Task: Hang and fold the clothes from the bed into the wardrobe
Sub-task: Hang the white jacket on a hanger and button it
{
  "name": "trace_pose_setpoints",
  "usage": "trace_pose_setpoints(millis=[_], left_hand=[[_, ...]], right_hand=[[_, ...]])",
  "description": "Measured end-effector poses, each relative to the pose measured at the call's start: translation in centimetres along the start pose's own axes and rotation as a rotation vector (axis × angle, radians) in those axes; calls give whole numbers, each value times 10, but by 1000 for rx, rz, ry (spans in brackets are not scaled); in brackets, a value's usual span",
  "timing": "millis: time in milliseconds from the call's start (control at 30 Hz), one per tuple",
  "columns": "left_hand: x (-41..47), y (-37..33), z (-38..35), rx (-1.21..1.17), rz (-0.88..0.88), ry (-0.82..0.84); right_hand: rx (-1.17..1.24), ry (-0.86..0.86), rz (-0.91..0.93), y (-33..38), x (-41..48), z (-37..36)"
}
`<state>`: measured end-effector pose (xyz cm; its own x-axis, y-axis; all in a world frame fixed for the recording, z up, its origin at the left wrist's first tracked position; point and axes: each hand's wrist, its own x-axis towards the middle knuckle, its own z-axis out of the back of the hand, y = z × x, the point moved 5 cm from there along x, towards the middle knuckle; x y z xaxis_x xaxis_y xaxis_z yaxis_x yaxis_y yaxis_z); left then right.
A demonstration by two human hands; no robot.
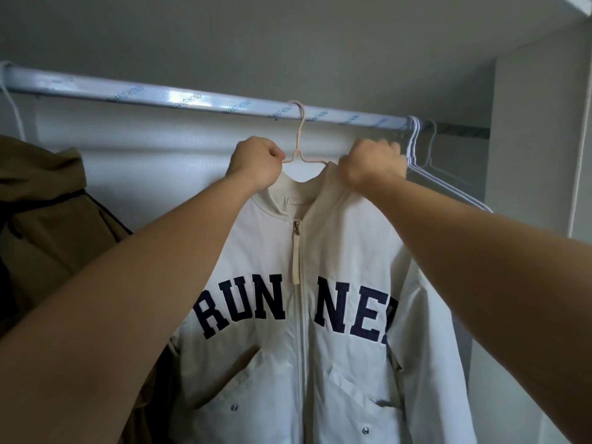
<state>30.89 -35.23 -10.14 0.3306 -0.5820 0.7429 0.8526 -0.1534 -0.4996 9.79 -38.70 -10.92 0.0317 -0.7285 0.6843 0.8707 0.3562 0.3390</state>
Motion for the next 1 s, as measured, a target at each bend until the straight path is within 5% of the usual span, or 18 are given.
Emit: trace_pose_setpoints(millis=[167,733,1000], left_hand=[[-8,-21,-18,-50,-118,8],[-23,-2,55,64,239,-150],[-38,22,111,11,323,-198]], right_hand=[[-137,315,114,-34,-17,-14],[359,148,568,46,-147,26],[663,268,550,104,-208,22]])
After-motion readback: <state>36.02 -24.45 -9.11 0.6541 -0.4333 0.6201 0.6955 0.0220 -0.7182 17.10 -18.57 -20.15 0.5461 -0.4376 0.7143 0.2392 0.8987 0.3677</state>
